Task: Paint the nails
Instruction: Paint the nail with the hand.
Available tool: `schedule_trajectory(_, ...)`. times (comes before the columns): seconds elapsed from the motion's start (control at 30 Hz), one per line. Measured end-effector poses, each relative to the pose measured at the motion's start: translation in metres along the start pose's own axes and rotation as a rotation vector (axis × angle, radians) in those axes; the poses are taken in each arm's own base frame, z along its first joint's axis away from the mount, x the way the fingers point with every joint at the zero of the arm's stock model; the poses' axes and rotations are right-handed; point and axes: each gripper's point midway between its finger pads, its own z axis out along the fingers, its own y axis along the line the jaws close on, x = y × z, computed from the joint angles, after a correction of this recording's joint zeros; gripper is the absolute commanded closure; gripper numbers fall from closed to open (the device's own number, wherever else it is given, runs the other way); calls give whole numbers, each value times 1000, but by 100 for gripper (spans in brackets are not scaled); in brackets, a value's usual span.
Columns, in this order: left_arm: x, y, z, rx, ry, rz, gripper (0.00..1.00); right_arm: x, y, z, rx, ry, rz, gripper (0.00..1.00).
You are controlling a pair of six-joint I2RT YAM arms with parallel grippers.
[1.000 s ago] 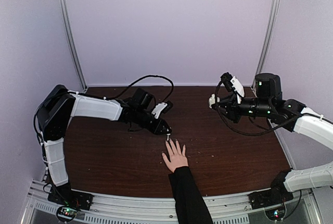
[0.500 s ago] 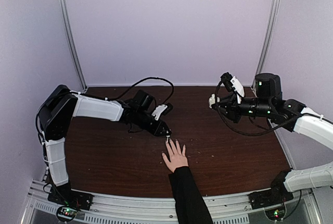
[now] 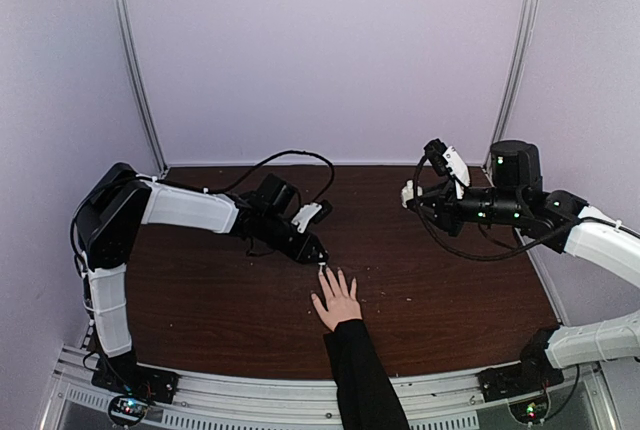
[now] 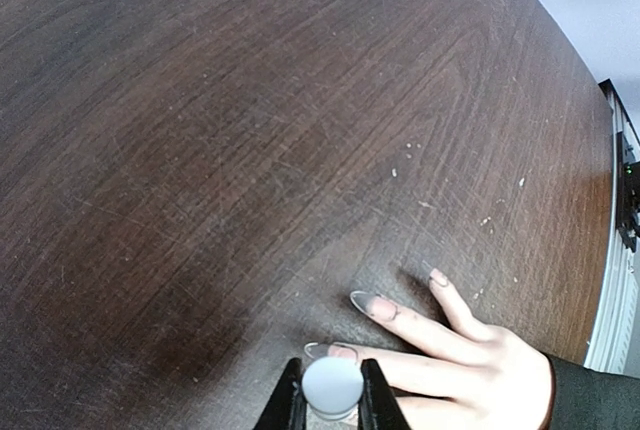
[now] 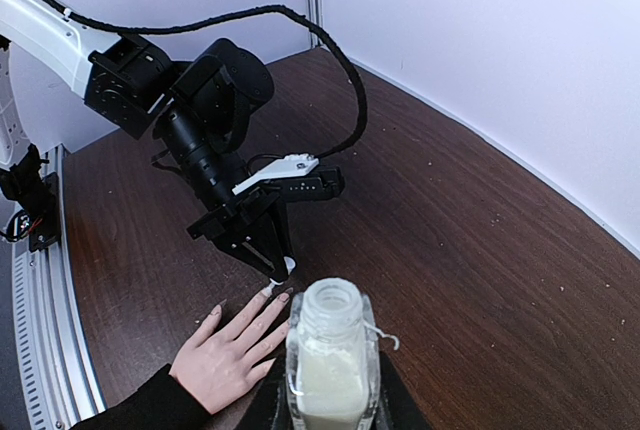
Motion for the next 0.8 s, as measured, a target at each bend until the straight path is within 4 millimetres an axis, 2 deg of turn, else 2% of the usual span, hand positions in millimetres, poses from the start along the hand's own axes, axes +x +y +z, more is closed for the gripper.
schedule_trajectory(0.8, -2, 9, -2, -62, 6, -5, 100, 0, -1, 0, 9, 1, 0, 100)
